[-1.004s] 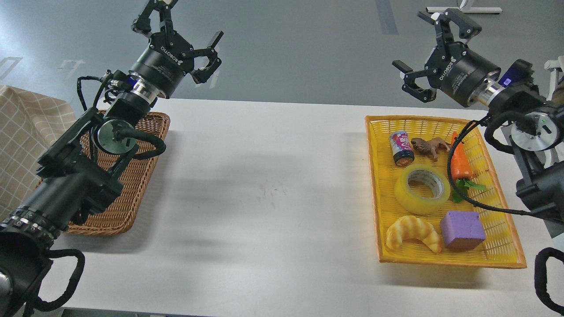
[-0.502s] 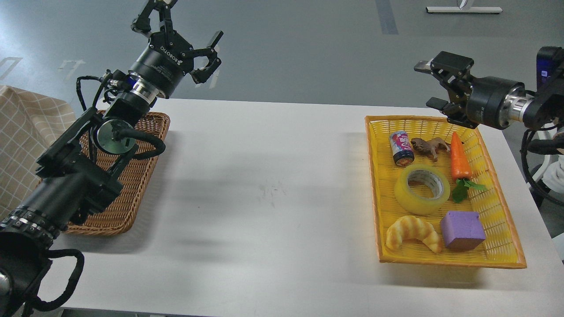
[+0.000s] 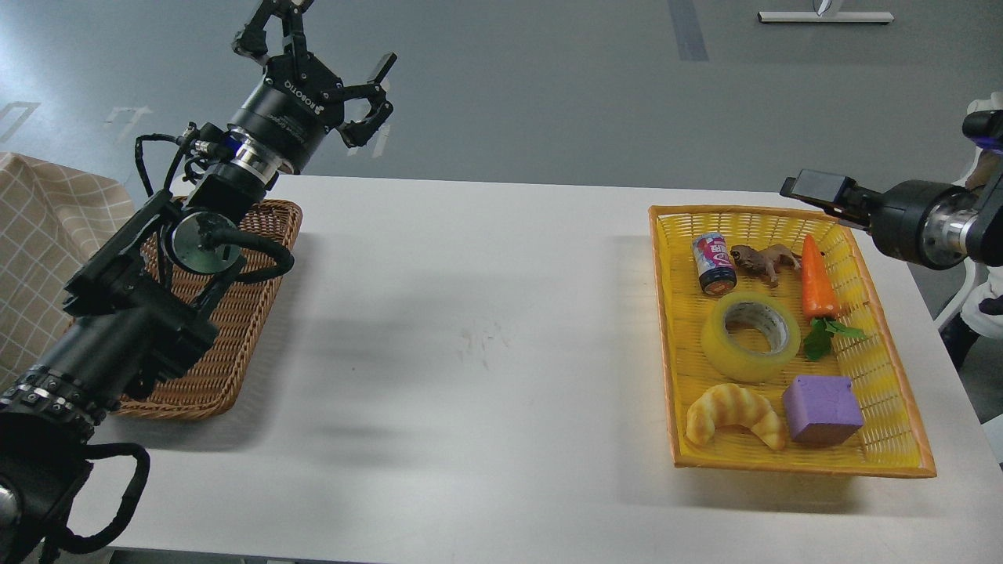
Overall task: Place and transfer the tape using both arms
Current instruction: 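Move the right gripper over the yellow tray toward the tape roll, then lower the right gripper into the yellow tape roll and close it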
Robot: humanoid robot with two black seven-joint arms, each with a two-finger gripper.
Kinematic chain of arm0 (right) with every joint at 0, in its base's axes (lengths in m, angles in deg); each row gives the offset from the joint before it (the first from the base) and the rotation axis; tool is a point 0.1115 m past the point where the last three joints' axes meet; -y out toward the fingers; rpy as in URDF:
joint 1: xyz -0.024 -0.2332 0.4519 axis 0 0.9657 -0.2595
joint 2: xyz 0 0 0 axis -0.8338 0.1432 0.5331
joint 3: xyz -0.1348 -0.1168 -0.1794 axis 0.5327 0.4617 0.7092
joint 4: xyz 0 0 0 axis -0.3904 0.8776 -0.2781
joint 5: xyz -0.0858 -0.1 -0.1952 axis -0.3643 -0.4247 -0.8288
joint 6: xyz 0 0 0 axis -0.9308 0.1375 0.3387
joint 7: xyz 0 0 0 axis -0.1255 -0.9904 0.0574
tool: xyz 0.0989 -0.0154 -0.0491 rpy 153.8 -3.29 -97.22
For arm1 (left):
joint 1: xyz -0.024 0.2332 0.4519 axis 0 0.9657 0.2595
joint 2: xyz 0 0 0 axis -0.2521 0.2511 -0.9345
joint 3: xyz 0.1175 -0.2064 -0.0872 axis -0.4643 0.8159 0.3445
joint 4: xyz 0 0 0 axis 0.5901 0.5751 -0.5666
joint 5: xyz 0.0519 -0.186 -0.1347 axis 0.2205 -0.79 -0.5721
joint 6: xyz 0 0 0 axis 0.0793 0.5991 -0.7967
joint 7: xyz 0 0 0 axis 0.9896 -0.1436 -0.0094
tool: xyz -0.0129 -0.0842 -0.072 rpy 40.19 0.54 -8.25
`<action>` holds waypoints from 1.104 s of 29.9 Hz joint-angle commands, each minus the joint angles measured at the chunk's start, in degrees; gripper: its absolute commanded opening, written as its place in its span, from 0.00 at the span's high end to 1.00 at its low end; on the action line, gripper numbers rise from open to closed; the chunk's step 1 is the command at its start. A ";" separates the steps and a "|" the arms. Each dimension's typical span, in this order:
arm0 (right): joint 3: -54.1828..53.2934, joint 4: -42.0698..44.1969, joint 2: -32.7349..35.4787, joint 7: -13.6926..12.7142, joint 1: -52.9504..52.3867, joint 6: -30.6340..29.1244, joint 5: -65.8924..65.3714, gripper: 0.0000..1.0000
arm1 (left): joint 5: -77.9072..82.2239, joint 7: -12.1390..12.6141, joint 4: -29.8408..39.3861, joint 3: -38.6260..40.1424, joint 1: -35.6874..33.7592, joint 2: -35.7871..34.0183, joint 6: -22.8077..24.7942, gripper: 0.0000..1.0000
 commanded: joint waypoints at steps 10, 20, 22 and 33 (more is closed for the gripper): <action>0.03 -1.49 0.12 0.23 3.51 0.01 -7.71 0.01 | 0.00 -0.18 0.08 0.01 0.01 -0.09 0.00 0.02; 4.34 -3.00 0.47 0.58 3.24 0.01 -8.06 0.00 | 0.00 -0.18 0.08 0.01 0.09 0.00 0.00 0.02; 4.42 -3.00 0.47 0.67 3.59 0.01 -8.06 0.00 | 0.00 -0.18 0.08 0.01 0.09 -0.09 0.00 0.02; 6.53 -2.73 0.56 0.58 4.82 0.01 -9.03 0.01 | -0.09 -0.18 0.08 0.01 0.01 -0.09 0.00 0.02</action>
